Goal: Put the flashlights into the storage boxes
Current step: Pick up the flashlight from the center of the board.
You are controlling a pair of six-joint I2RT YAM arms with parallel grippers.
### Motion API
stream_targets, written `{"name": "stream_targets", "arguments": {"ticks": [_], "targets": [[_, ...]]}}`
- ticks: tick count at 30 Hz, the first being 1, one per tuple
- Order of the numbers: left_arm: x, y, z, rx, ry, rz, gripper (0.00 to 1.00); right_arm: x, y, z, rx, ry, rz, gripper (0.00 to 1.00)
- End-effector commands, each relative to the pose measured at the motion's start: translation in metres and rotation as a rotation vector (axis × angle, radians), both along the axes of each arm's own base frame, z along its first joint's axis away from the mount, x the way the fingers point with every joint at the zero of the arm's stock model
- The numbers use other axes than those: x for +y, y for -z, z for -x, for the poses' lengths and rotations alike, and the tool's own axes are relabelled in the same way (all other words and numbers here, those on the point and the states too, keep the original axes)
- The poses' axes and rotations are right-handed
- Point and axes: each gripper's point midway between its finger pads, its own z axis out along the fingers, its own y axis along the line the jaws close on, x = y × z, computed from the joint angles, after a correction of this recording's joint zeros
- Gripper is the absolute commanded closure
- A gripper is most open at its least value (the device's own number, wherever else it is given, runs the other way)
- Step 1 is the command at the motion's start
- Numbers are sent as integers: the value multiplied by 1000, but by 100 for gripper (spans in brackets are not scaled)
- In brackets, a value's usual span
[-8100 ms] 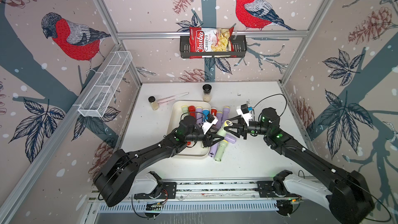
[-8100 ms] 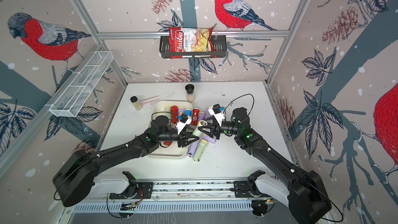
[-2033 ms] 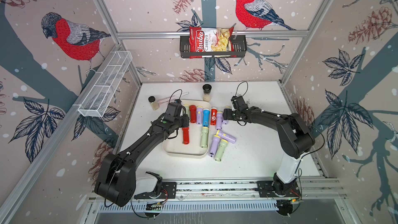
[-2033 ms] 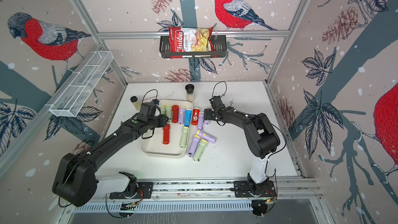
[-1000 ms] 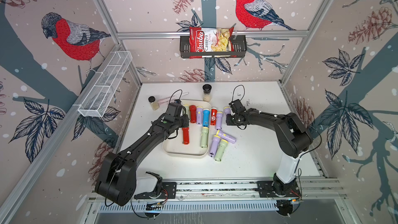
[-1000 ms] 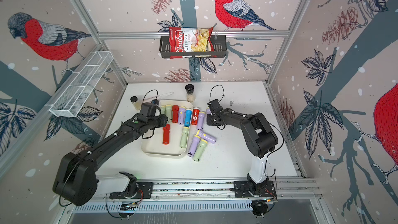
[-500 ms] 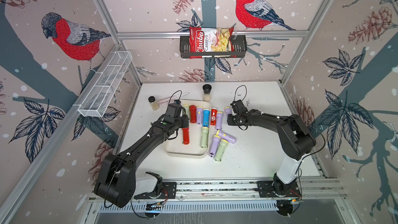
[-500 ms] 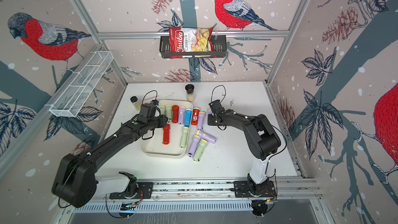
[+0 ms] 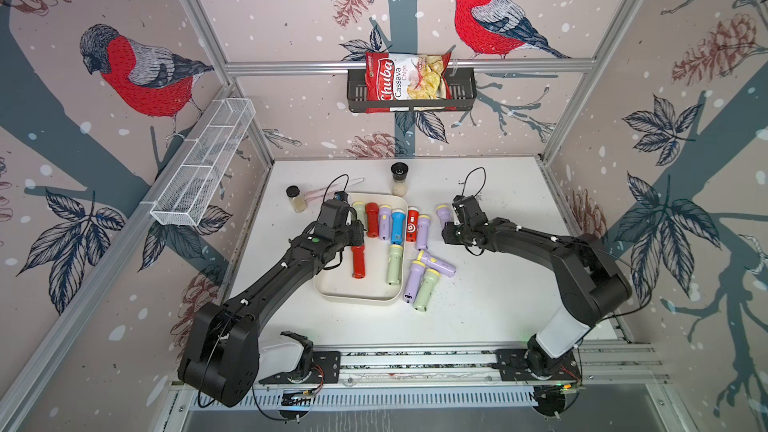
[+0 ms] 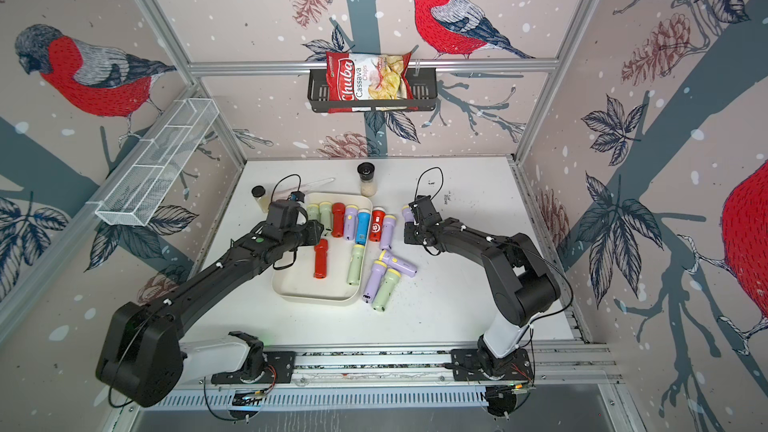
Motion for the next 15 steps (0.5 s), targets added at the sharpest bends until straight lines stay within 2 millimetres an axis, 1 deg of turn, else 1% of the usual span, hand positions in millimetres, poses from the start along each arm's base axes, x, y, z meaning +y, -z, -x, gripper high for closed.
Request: {"name": "stream_targets", "arguments": {"ticks": [1, 3, 6, 11, 15], "targets": [[-6, -11, -4, -55, 10, 44, 64, 10, -20, 1, -63, -4, -92, 65], [-10, -14, -2, -75, 19, 74, 64, 13, -28, 7, -88, -12, -121, 66], [-16, -19, 0, -98, 35, 122, 64, 12, -33, 19, -118, -12, -152, 67], [-28, -26, 7, -123, 71, 186, 64, 16, -50, 36, -189, -19, -245, 69], [-42, -35, 13, -150, 114, 260, 64, 19, -64, 50, -251, -24, -299, 70]]}}
